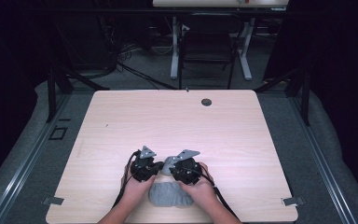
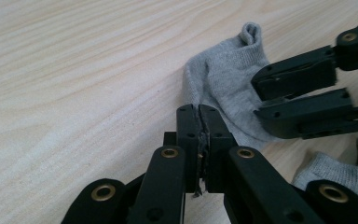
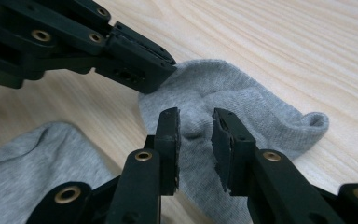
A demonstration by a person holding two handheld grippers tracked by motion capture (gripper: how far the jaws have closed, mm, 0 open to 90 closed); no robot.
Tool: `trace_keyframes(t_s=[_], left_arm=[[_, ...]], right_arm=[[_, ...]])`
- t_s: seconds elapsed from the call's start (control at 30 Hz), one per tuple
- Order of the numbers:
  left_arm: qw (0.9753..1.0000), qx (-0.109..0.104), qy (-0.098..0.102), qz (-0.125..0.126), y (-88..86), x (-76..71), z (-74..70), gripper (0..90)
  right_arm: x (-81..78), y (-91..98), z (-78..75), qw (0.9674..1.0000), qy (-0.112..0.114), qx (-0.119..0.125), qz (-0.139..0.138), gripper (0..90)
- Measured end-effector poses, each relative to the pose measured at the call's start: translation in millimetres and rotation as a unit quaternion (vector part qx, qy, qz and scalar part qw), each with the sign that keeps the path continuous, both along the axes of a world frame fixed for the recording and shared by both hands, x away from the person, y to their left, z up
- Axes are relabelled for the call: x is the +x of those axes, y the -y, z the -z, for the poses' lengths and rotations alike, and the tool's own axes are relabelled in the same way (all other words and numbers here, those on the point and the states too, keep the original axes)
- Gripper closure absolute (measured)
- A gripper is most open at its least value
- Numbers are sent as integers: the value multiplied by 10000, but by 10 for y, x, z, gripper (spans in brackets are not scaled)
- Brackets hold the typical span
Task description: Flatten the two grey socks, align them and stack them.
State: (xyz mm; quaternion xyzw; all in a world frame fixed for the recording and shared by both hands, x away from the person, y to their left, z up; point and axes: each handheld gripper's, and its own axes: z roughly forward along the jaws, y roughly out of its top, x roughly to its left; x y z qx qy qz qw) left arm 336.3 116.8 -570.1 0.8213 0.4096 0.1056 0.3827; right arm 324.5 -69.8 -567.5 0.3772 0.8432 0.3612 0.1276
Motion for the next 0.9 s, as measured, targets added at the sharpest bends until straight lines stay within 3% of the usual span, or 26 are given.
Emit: trace_keyframes(t_s=[0.27, 0.57, 0.8, 0.9], left_arm=[[10000, -36, -21, -26, -9, -13, 12, 885], [10000, -16, -1, -22, -17, -8, 15, 888], [10000, -17, -13, -30, -29, -15, 5, 888], [10000, -3, 7, -39, -45, -13, -5, 888]], right_arm=[[13, -31, 31, 10000, -55, 47, 32, 713], [11, -50, 55, 9999, -5, -161, 14, 864], [7, -9, 9, 9999, 39, -135, -20, 871], [2, 26, -37, 9998, 90, -103, -159, 871]])
